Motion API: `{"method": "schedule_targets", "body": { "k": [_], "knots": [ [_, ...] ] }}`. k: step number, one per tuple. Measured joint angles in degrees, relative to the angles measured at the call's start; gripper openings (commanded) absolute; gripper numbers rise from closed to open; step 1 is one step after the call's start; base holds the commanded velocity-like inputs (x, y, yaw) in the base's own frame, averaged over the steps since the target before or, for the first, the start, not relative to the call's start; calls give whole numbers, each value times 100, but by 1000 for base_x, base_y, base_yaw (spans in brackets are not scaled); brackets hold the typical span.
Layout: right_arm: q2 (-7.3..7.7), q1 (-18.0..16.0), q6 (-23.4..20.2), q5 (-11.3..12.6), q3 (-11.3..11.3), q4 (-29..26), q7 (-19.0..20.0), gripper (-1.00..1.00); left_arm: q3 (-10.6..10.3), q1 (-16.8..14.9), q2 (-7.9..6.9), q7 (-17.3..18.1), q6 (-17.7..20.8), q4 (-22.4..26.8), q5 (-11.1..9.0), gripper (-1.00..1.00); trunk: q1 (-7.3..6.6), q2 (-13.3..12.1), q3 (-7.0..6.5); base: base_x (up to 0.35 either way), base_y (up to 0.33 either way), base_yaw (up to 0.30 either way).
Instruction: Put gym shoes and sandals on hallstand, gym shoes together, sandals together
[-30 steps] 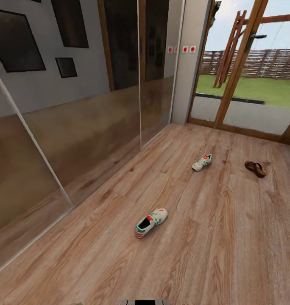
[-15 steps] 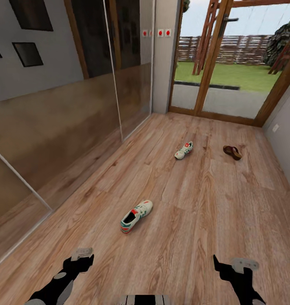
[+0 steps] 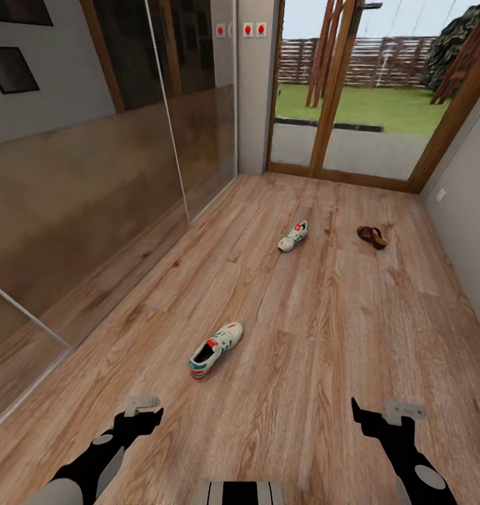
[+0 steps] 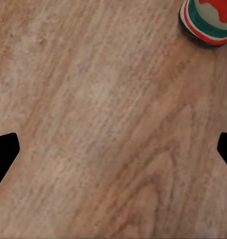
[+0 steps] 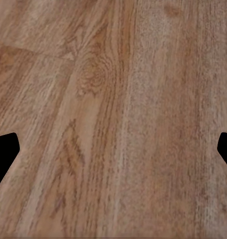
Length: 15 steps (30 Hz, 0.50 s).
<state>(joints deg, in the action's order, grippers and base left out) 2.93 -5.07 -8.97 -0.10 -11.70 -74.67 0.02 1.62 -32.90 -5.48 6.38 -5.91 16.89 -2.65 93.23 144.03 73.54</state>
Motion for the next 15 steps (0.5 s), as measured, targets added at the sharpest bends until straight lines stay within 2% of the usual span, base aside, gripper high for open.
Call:
{"method": "schedule_targets", "body": {
  "k": [10,15],
  "knots": [
    [-24,-1,-3,7,15,-14,6,100,-2,49,-5,65,-163,2,7,100,-1,0,0,16,0,-1],
    [-29,-2,-3,5,12,-14,6,100,-5,43,-5,68,-175,0,9,100,-3,0,0,228,0,0]
  ]
}}
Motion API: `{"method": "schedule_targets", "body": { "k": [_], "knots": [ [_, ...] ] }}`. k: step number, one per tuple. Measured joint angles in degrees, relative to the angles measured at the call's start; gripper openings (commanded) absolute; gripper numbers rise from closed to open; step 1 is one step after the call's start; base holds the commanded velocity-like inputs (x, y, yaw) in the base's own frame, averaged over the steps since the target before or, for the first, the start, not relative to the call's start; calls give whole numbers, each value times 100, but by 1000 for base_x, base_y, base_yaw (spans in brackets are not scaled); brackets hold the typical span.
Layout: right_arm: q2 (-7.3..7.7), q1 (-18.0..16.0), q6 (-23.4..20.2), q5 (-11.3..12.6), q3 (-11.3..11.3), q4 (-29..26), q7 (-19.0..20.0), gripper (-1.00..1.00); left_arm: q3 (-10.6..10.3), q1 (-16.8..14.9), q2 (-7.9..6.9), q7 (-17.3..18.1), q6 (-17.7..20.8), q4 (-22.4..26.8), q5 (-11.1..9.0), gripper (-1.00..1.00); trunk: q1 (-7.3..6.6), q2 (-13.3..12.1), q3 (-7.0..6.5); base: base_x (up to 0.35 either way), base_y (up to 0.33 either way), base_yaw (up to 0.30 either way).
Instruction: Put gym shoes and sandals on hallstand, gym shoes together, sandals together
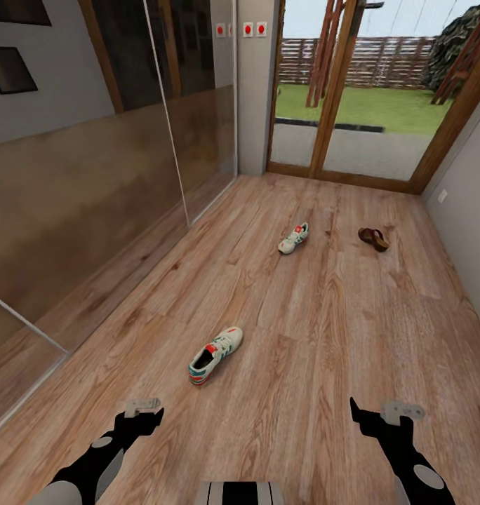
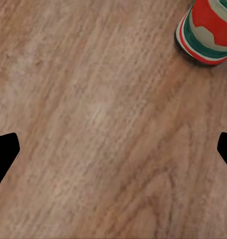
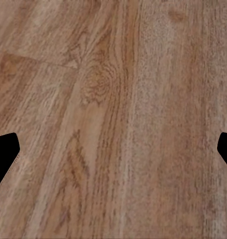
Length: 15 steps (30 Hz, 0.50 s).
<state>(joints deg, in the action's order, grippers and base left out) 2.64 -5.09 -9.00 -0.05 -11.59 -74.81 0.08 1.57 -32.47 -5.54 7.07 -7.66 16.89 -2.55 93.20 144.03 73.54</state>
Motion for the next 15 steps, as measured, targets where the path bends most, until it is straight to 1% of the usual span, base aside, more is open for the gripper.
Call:
{"method": "schedule_targets", "body": {
  "k": [5,7,11,15],
  "knots": [
    [-1,0,0,-2,-1,7,-12,100,-1,0,0,3,-3,3,0,100,0,0,0,316,16,-4],
    [-1,0,5,-1,-1,9,-14,100,-1,-2,0,2,-3,3,0,100,0,0,0,326,80,-95],
    [-1,1,19,4,-9,12,-16,100,2,-3,0,2,-4,3,-1,100,1,0,-7,246,219,-270],
    [-1,1,14,5,-11,10,-16,100,2,-4,1,2,-4,2,0,100,2,0,-17,120,111,-283]
  ]
}}
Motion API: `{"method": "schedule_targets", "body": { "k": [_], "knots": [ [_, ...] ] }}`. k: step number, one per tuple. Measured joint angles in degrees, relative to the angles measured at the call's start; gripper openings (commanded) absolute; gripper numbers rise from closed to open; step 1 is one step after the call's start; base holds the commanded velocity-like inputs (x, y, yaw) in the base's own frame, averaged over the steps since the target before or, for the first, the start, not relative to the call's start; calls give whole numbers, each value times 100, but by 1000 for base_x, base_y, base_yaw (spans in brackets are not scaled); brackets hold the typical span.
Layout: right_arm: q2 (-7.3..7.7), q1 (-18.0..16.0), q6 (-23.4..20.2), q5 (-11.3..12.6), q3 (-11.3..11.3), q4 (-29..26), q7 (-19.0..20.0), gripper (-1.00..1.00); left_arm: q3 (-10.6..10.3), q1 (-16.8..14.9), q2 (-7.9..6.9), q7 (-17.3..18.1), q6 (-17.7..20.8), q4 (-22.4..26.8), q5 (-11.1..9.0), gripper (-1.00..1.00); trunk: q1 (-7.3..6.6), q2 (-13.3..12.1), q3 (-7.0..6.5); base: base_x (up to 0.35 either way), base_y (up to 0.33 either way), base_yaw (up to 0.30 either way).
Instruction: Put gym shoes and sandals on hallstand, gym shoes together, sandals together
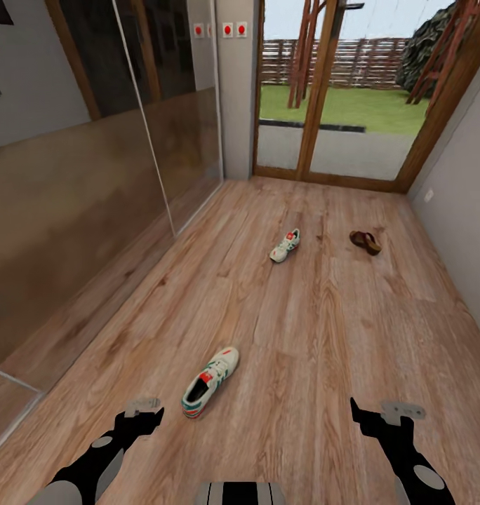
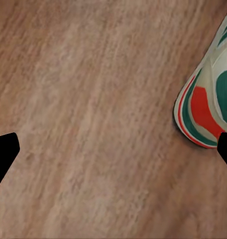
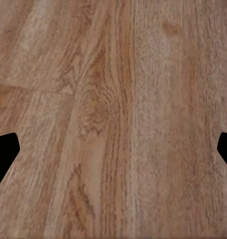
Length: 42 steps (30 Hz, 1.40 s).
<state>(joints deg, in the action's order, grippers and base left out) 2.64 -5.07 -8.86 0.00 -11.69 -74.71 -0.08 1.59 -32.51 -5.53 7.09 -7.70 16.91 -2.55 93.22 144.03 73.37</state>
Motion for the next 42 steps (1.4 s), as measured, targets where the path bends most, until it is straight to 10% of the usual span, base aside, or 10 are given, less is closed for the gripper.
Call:
{"method": "schedule_targets", "body": {
  "k": [42],
  "knots": [
    [0,-1,-5,0,0,0,-8,100,-9,2,-1,3,-10,2,-1,100,1,0,-92,3,109,-241]
  ]
}}
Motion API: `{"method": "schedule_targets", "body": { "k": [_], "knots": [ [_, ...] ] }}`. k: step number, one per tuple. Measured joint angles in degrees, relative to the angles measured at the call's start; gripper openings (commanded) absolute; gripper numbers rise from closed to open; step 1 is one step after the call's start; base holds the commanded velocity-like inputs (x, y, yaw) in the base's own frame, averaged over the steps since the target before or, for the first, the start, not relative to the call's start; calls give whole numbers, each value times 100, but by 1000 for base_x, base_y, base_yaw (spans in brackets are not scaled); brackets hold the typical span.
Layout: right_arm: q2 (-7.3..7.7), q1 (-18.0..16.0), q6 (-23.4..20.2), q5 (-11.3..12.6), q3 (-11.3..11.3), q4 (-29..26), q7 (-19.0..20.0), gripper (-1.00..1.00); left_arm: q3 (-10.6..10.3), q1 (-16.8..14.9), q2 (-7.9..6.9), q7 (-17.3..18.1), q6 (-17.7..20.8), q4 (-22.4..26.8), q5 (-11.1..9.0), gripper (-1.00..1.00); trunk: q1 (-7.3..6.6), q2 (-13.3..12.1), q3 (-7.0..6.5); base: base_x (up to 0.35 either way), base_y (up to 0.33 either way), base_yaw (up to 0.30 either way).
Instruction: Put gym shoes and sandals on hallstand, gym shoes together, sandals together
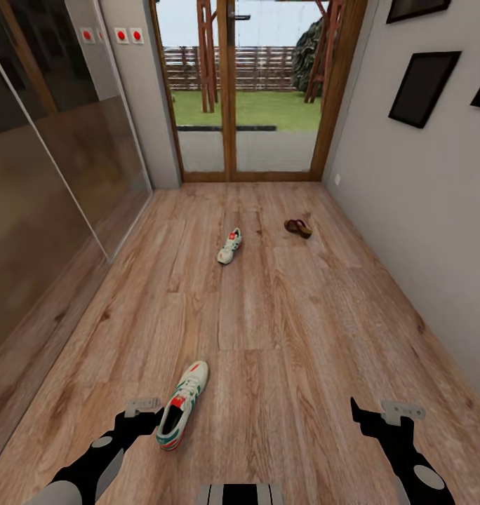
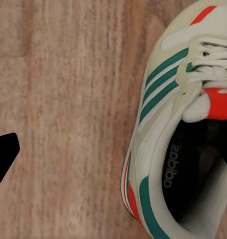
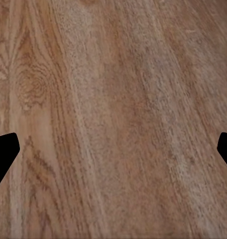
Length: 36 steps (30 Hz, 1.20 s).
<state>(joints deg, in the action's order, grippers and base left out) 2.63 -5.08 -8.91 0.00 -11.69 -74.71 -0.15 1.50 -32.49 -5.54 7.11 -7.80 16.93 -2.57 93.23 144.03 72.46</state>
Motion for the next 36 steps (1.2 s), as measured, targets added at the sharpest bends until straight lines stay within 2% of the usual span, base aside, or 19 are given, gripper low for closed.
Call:
{"method": "schedule_targets", "body": {
  "k": [14,26,36],
  "knots": [
    [0,0,0,0,0,0,0,100,-7,10,0,4,-169,-3,4,100,1,0,-1,-11,3,-6],
    [0,0,-3,0,0,0,0,100,-7,10,-5,8,-182,0,2,100,3,0,-1,-269,0,0],
    [0,1,0,0,-1,-1,0,100,0,8,-24,8,-183,-1,2,100,0,0,-1,-78,0,-61]
  ]
}}
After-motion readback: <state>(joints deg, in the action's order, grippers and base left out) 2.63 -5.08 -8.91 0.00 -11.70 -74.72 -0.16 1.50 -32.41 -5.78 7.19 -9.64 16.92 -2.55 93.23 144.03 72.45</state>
